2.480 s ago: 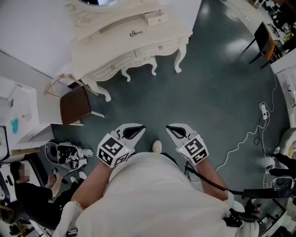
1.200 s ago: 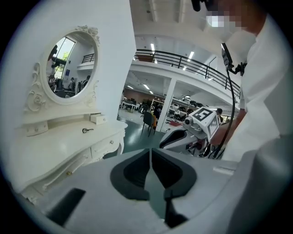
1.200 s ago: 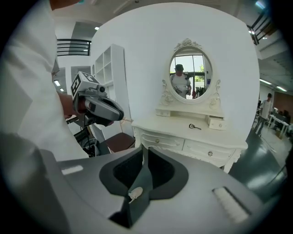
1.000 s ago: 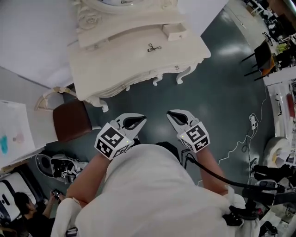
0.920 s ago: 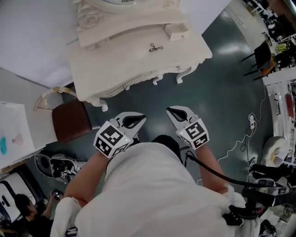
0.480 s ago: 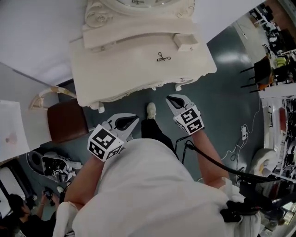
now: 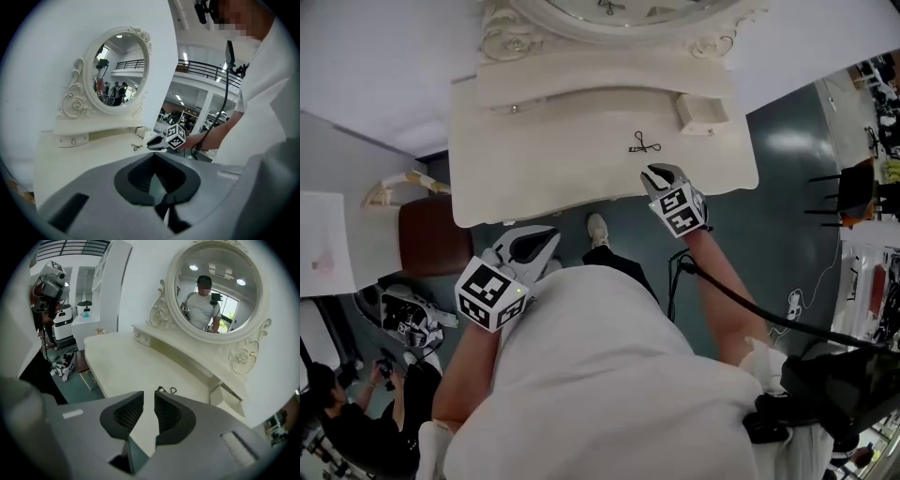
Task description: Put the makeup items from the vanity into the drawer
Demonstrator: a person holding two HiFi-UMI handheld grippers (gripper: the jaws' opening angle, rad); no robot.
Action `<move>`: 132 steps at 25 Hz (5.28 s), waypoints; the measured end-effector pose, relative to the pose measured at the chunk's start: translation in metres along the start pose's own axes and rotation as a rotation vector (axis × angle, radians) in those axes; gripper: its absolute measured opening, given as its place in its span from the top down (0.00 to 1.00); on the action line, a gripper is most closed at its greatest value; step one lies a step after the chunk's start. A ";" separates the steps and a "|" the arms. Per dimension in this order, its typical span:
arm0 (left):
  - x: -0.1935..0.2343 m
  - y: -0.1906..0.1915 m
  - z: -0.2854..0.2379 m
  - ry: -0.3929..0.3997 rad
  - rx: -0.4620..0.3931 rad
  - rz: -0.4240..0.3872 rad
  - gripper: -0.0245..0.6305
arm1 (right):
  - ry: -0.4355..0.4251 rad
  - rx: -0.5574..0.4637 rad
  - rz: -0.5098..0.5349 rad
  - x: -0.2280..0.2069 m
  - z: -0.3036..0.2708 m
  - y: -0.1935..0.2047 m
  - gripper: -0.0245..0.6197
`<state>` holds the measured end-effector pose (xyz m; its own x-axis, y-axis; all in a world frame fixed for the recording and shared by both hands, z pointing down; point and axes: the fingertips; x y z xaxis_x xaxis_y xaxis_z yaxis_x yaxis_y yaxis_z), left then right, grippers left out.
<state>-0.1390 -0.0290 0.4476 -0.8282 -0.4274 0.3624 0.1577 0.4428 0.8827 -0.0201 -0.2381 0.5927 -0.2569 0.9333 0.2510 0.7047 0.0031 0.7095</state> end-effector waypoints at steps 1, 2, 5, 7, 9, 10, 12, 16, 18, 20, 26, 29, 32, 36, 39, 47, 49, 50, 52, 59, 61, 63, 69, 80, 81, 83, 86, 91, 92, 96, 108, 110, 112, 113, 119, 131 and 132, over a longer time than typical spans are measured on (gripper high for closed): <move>0.004 -0.006 -0.009 -0.016 0.000 0.006 0.96 | -0.008 0.004 0.024 -0.011 -0.009 0.000 0.85; 0.008 -0.012 -0.017 -0.031 0.001 0.011 0.96 | -0.016 0.007 0.049 -0.022 -0.019 0.000 0.84; 0.016 -0.025 -0.042 -0.070 0.009 0.019 0.96 | -0.053 0.012 0.133 -0.044 -0.044 0.000 0.82; 0.020 -0.034 -0.056 -0.093 0.012 0.020 0.96 | -0.091 0.022 0.191 -0.050 -0.058 0.003 0.82; 0.025 -0.042 -0.069 -0.118 0.013 0.024 0.96 | -0.138 0.034 0.248 -0.052 -0.069 0.008 0.81; 0.027 -0.045 -0.074 -0.130 0.014 0.027 0.96 | -0.162 0.038 0.275 -0.052 -0.074 0.010 0.81; 0.031 -0.050 -0.084 -0.153 0.019 0.034 0.96 | -0.202 0.037 0.317 -0.049 -0.080 0.015 0.81; 0.036 -0.057 -0.102 -0.179 0.018 0.035 0.96 | -0.237 0.015 0.368 -0.051 -0.086 0.017 0.90; 0.038 -0.060 -0.110 -0.188 0.017 0.033 0.96 | -0.248 0.001 0.381 -0.053 -0.086 0.017 0.92; 0.040 -0.063 -0.117 -0.197 0.013 0.031 0.96 | -0.258 -0.020 0.386 -0.054 -0.083 0.014 0.93; 0.039 -0.072 -0.139 -0.189 0.006 0.018 0.96 | -0.266 -0.087 0.368 -0.065 -0.059 -0.007 0.94; 0.038 -0.077 -0.151 -0.172 0.004 0.009 0.96 | -0.258 -0.115 0.345 -0.077 -0.042 -0.020 0.94; 0.036 -0.082 -0.163 -0.151 0.000 -0.001 0.96 | -0.240 -0.133 0.329 -0.094 -0.021 -0.031 0.94; 0.032 -0.089 -0.180 -0.120 -0.005 -0.018 0.96 | -0.194 -0.133 0.317 -0.133 0.006 -0.034 0.94; 0.030 -0.093 -0.190 -0.102 -0.006 -0.024 0.96 | -0.157 -0.112 0.305 -0.170 0.017 -0.029 0.94; 0.032 -0.100 -0.207 -0.081 -0.001 -0.029 0.96 | -0.114 -0.016 0.314 -0.253 0.013 0.007 0.94; 0.035 -0.102 -0.209 -0.086 -0.002 -0.027 0.96 | -0.128 0.007 0.325 -0.264 0.008 0.015 0.94; 0.036 -0.102 -0.210 -0.090 -0.001 -0.025 0.96 | -0.137 0.016 0.331 -0.267 0.004 0.019 0.94; 0.040 -0.101 -0.210 -0.099 0.004 -0.018 0.96 | -0.157 0.034 0.345 -0.273 -0.003 0.025 0.94; 0.052 -0.099 -0.209 -0.134 0.018 -0.008 0.96 | -0.244 0.112 0.420 -0.275 -0.033 0.045 0.94; 0.055 -0.098 -0.209 -0.142 0.019 -0.004 0.96 | -0.264 0.128 0.435 -0.274 -0.040 0.048 0.94; 0.058 -0.098 -0.208 -0.148 0.021 -0.001 0.96 | -0.275 0.141 0.444 -0.276 -0.047 0.051 0.94; 0.067 -0.096 -0.203 -0.165 0.024 0.001 0.96 | -0.297 0.200 0.466 -0.282 -0.062 0.065 0.94; 0.074 -0.097 -0.197 -0.161 0.047 0.001 0.96 | -0.325 0.268 0.408 -0.279 -0.080 0.089 0.94; 0.075 -0.097 -0.196 -0.160 0.047 0.002 0.96 | -0.325 0.273 0.406 -0.279 -0.080 0.089 0.94; 0.074 -0.098 -0.195 -0.158 0.047 0.004 0.96 | -0.322 0.281 0.404 -0.279 -0.081 0.089 0.94; 0.073 -0.098 -0.191 -0.152 0.048 0.006 0.96 | -0.307 0.296 0.395 -0.281 -0.080 0.090 0.93; 0.071 -0.094 -0.182 -0.138 0.051 0.006 0.96 | -0.273 0.289 0.362 -0.283 -0.072 0.086 0.87; 0.070 -0.092 -0.179 -0.133 0.050 0.005 0.96 | -0.263 0.288 0.355 -0.283 -0.069 0.085 0.87; 0.064 -0.087 -0.166 -0.109 0.051 -0.003 0.96 | -0.210 0.279 0.317 -0.279 -0.051 0.079 0.86; 0.037 -0.064 -0.099 -0.012 0.035 -0.049 0.96 | -0.014 0.147 0.023 -0.196 0.028 0.043 0.96; 0.033 -0.057 -0.084 0.000 0.034 -0.049 0.96 | -0.011 0.107 -0.042 -0.165 0.040 0.034 0.96; 0.029 -0.049 -0.069 0.013 0.035 -0.048 0.96 | -0.011 0.062 -0.093 -0.131 0.050 0.021 0.96; 0.027 -0.046 -0.063 0.022 0.036 -0.048 0.96 | -0.011 0.041 -0.113 -0.114 0.054 0.014 0.96; 0.012 -0.029 -0.022 0.068 0.031 -0.076 0.96 | -0.012 -0.087 -0.206 -0.016 0.084 -0.026 0.96; -0.028 0.021 0.026 0.139 0.054 -0.117 0.96 | -0.020 -0.215 -0.344 0.120 0.135 -0.043 0.96; -0.031 0.023 0.027 0.145 0.057 -0.123 0.96 | -0.030 -0.216 -0.347 0.129 0.138 -0.044 0.96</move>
<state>-0.1238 0.0159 0.4483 -0.7527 -0.5880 0.2960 0.0263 0.4224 0.9060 0.0073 -0.0685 0.5030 -0.4330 0.9003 -0.0449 0.4237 0.2473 0.8714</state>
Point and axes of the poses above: the fingertips, and each gripper's own axes: z backward along the fingers, x to its left, y out of its underside, and after that the axes turned 7 degrees about -x, right-handed
